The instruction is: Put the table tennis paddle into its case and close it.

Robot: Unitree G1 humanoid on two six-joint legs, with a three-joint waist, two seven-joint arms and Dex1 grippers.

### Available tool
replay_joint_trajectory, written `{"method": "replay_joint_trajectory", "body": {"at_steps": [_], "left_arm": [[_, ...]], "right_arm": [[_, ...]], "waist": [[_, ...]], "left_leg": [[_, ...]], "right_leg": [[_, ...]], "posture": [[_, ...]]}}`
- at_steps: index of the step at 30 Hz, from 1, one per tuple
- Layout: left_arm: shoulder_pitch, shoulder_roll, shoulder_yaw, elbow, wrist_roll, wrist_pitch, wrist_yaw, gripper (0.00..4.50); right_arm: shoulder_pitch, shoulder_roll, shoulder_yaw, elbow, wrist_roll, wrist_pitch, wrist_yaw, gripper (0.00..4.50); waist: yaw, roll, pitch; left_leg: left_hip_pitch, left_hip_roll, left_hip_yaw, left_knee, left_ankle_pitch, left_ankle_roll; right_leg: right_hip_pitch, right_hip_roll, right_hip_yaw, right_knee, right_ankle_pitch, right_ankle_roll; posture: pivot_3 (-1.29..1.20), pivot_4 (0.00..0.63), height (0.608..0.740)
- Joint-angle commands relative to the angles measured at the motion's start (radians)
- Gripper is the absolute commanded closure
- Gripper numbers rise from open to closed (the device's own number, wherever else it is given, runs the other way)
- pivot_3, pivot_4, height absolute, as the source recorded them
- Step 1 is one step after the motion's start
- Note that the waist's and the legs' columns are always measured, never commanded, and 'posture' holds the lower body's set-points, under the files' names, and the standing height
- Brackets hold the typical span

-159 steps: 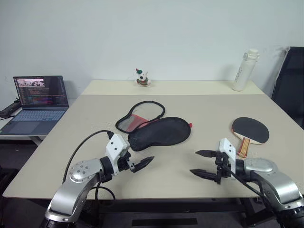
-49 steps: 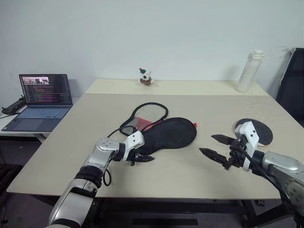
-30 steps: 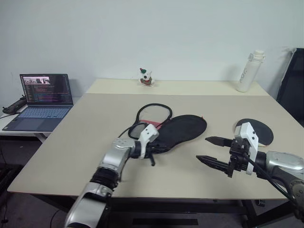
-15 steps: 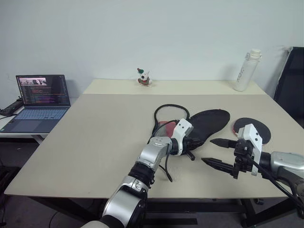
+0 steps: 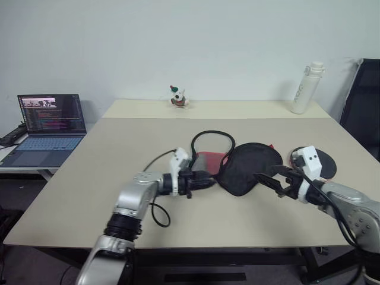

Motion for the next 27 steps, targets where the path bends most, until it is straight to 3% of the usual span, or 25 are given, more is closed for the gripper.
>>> {"method": "replay_joint_trajectory", "body": {"at_steps": [1,8,14,22,27], "left_arm": [[0.006,0.051,0.052,-0.043,-0.042,-0.011,-0.019,2.45],[0.031,0.092,0.068,-0.104,-0.082,0.02,-0.021,2.45],[0.076,0.147,0.042,-0.208,-0.156,0.074,-0.125,2.45],[0.062,0.221,0.018,-0.225,-0.15,0.049,-0.189,2.45],[0.055,0.225,0.013,-0.225,-0.151,0.043,-0.177,2.4]], "right_arm": [[-0.035,0.075,-0.023,0.037,-0.012,0.079,-0.115,0.0],[-0.07,0.202,0.029,0.127,-0.07,0.084,-0.184,0.0],[-0.128,0.266,0.105,0.238,-0.152,-0.024,-0.155,0.0],[-0.206,0.335,0.109,0.37,-0.212,-0.119,-0.134,0.0],[-0.22,0.355,0.084,0.368,-0.178,-0.088,-0.105,1.67]], "waist": [[0.0,0.0,0.0],[0.002,0.0,0.0],[-0.013,0.001,0.0],[-0.014,0.001,0.0],[-0.013,0.001,0.0]], "left_leg": [[0.0,0.0,0.0,0.0,0.0,0.0],[-0.001,0.0,0.0,-0.001,0.0,0.0],[0.001,0.001,0.0,-0.001,0.0,0.0],[0.0,0.001,0.001,-0.002,0.0,0.0],[0.0,0.001,0.001,-0.002,0.0,0.0]], "right_leg": [[0.0,0.0,0.0,0.0,0.0,0.0],[0.0,-0.001,0.0,0.0,0.0,-0.001],[-0.001,0.0,0.0,0.001,0.0,-0.001],[-0.002,0.001,0.0,0.002,-0.001,-0.002],[-0.002,0.001,0.0,0.001,-0.001,-0.002]], "posture": [[0.0,0.15,0.74],[0.0,0.15,0.74],[0.0,0.15,0.74],[0.0,0.15,0.74],[0.0,0.15,0.74]]}}
